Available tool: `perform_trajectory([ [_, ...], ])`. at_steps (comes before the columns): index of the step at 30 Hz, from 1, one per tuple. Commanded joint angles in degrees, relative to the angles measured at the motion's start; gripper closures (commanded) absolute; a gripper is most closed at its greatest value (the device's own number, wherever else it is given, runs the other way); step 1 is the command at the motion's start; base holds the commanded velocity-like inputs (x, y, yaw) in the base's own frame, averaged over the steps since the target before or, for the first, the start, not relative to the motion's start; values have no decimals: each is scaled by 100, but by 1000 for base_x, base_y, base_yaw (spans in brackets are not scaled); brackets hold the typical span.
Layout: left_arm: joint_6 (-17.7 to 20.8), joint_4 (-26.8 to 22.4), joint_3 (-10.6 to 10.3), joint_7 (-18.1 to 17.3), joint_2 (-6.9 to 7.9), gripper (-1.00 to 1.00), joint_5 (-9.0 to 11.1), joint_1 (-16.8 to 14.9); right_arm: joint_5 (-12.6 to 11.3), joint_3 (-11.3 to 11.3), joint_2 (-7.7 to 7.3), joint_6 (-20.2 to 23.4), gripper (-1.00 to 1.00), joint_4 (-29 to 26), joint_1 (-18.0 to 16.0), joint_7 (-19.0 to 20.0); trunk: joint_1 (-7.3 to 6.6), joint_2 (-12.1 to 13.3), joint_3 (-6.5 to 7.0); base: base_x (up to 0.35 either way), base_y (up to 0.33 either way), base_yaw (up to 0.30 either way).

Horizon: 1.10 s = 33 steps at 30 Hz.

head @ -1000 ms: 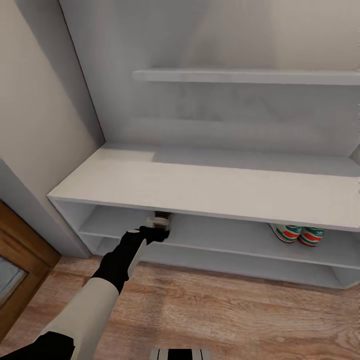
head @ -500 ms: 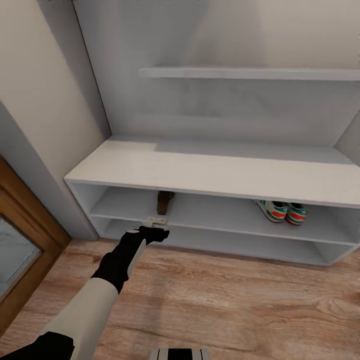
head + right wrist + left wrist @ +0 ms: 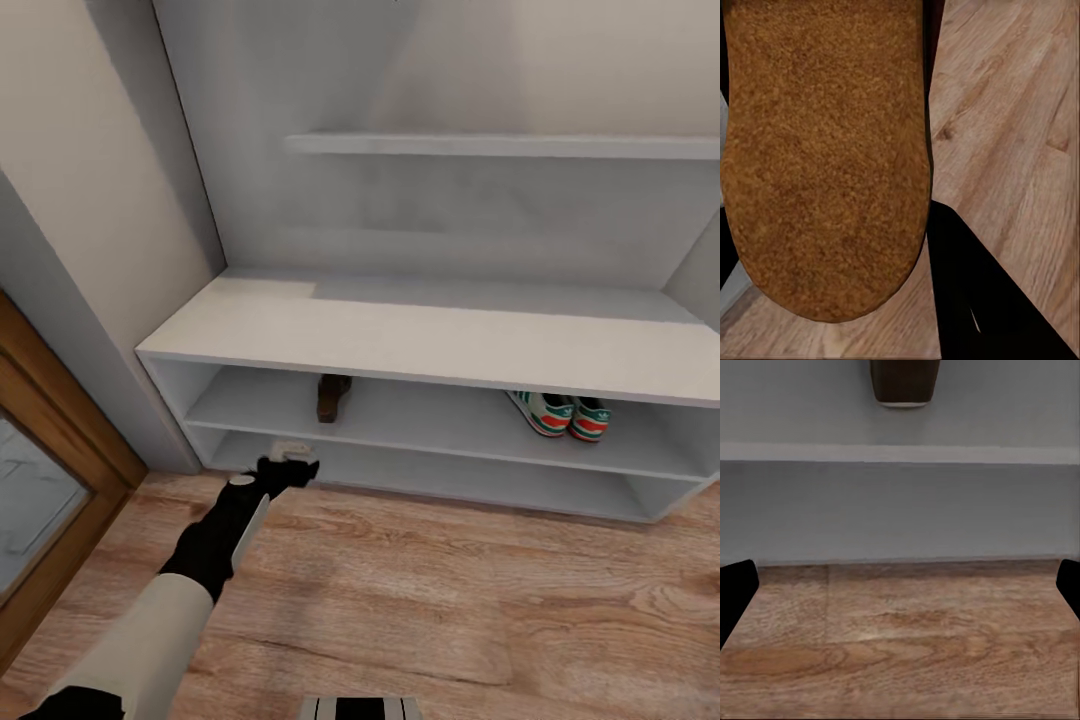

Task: Pick up the two gym shoes and the two sandals from the corridor floor and place them onto the hallstand (shoe rack) in the corridor, making sure they are on the rack and not on the floor. Arrange them so the two gym shoes are next to each other and the two sandals are next to each other.

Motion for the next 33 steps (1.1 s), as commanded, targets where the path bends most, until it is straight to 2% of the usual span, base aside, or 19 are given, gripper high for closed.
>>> perform_trajectory([
  [1,66,-16,35,23,-33,-100,10,32,0,-33,-34,9,100,-39,29,31,-1,-2,-5,0,0,0],
  [3,132,-22,99,87,-94,-100,6,97,32,-99,-99,2,100,-104,60,39,-1,-2,-5,0,0,0],
  [7,262,-27,122,215,-84,-100,3,155,86,-230,-223,-4,100,-235,68,43,-1,-2,-5,0,0,0],
  [15,378,-29,128,407,-40,-100,1,164,122,-490,-235,12,100,-370,72,31,-1,-2,-5,-11,0,0],
  [23,378,-29,127,408,-40,-100,1,164,126,-750,-239,20,100,-371,72,30,-1,-2,-5,-248,0,0],
  [33,377,-29,128,408,-39,-100,1,164,4,-750,-240,21,100,-371,72,30,-1,-2,-5,-71,0,0],
])
